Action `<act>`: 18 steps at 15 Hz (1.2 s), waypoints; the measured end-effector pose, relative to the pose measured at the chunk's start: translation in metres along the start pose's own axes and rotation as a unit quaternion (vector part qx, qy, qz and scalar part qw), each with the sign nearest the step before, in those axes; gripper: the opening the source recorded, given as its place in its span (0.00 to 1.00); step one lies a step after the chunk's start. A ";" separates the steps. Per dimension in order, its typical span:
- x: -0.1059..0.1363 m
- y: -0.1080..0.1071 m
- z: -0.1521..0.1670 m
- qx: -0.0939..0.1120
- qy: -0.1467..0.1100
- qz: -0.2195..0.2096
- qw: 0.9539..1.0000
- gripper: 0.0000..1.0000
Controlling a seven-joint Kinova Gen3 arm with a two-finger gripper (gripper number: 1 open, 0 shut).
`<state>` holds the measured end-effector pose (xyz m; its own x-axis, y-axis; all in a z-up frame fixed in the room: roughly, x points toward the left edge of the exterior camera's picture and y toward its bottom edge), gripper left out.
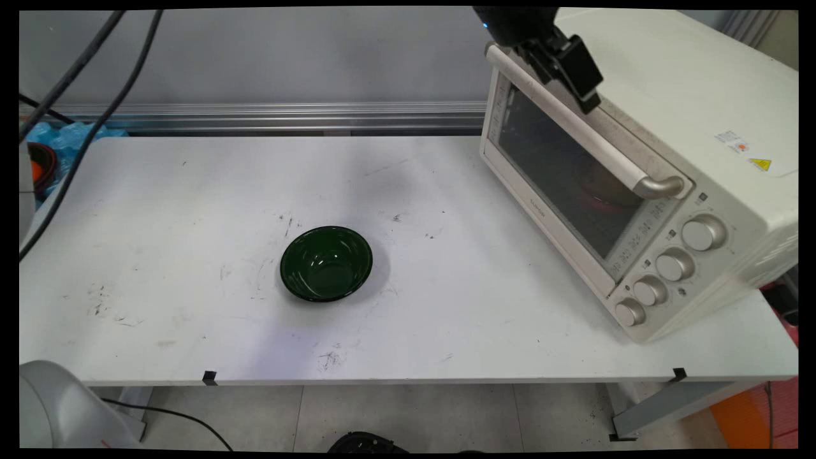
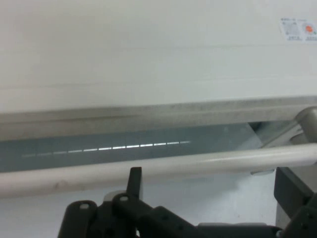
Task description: Open the oven
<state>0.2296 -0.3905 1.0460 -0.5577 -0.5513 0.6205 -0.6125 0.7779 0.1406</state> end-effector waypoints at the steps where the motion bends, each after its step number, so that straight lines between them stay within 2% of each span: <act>1: 0.001 0.004 0.003 0.002 -0.001 -0.001 1.000 1.00; 6: 0.007 0.022 0.018 0.011 0.001 0.002 1.000 1.00; 7: 0.009 0.026 0.021 0.014 0.003 0.003 1.000 0.00; 18: 0.016 0.046 0.043 0.039 -0.003 0.017 0.999 0.00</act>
<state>0.1682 -0.3769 1.0295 -0.5827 -0.5264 0.6191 -0.6342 0.7710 0.0586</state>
